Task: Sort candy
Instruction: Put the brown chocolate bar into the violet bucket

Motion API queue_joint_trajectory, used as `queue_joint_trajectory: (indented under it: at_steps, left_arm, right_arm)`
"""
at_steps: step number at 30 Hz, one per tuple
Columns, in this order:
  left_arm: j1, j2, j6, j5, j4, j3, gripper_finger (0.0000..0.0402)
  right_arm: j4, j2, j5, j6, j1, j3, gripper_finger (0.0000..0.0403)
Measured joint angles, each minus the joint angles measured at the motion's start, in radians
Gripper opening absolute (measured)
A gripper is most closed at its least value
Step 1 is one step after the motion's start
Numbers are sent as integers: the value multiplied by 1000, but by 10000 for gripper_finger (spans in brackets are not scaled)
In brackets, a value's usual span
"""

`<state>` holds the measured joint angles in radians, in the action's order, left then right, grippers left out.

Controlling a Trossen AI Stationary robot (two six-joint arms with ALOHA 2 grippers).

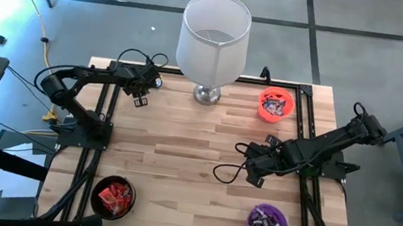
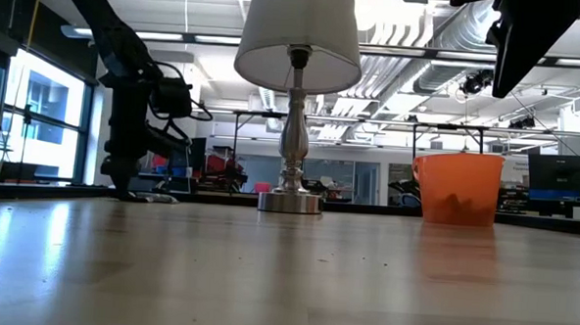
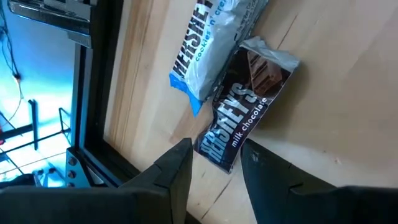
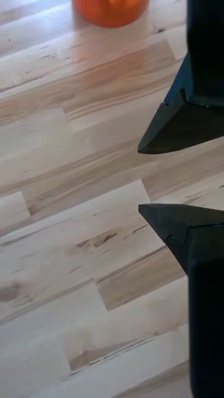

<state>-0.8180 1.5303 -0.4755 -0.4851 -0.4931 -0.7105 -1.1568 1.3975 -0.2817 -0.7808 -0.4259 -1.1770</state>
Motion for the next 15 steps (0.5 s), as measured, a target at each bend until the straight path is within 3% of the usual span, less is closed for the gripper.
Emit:
queue_joint_trajectory:
  at_steps: [6,12,15]
  left_arm:
    - [3,0,0,0,-5,0,107]
    - [10,0,94,37,-42,0,19]
    - [5,0,161,61,-75,0,8]
  right_arm:
    - [0,0,-19,-3,0,0,135]
    - [1,0,-27,-3,0,0,135]
    - [1,0,-29,1,0,0,135]
